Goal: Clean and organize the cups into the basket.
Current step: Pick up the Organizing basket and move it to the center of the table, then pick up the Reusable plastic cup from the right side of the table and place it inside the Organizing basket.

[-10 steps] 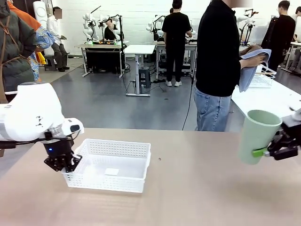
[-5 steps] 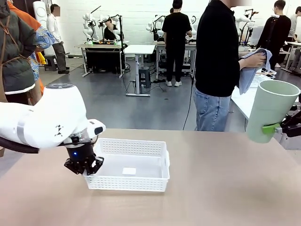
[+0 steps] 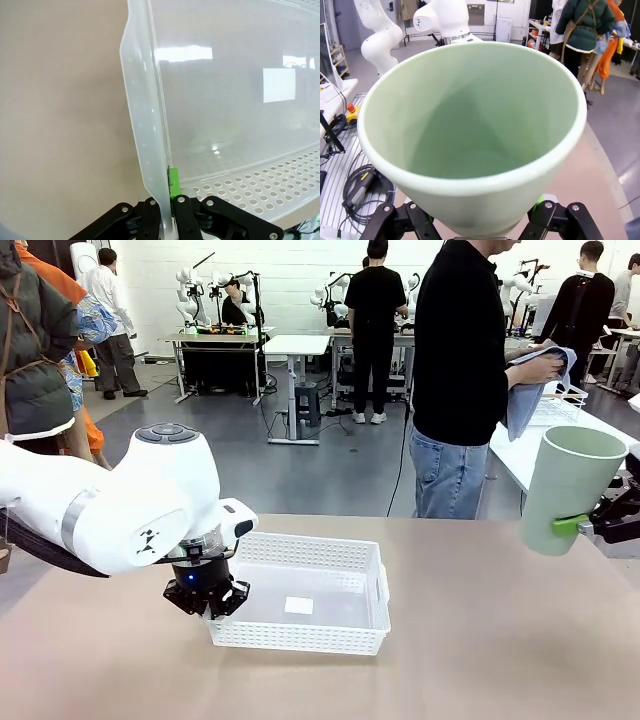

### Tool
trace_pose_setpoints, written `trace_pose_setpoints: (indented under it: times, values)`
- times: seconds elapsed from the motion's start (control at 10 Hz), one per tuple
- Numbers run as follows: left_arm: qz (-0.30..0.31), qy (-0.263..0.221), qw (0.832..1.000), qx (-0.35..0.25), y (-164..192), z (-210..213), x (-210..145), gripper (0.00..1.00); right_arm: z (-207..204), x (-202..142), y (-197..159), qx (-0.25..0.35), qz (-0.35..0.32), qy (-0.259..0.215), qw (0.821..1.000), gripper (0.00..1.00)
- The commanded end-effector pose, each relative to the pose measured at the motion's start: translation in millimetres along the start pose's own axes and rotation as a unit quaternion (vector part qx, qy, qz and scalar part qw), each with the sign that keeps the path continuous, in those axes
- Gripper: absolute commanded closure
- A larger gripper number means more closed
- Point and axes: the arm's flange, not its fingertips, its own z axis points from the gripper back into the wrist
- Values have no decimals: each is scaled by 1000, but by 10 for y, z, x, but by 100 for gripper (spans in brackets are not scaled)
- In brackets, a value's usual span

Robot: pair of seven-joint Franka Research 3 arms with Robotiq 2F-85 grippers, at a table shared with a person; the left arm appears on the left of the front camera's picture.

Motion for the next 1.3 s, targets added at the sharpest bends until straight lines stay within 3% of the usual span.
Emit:
trace_pose_setpoints:
  times: [0.0,0.3,0.4,0.9,1.0,1.2]
  values:
    - [20,4,1000,2,-106,-49,7,100,2,2,-1,1,9,3,1000,73]
    - [17,42,999,-10,-42,-77,62,100,2,2,-1,1,9,3,1000,73]
    - [5,12,1000,0,-10,-36,12,100,2,2,-1,1,9,3,1000,73]
    - [5,12,1000,0,-10,-36,12,100,2,2,-1,1,9,3,1000,73]
    - [5,12,1000,0,-10,-36,12,100,2,5,0,0,2,0,1000,19]
    - [5,12,1000,0,-10,-36,12,100,-225,610,61,-5,62,127,990,19]
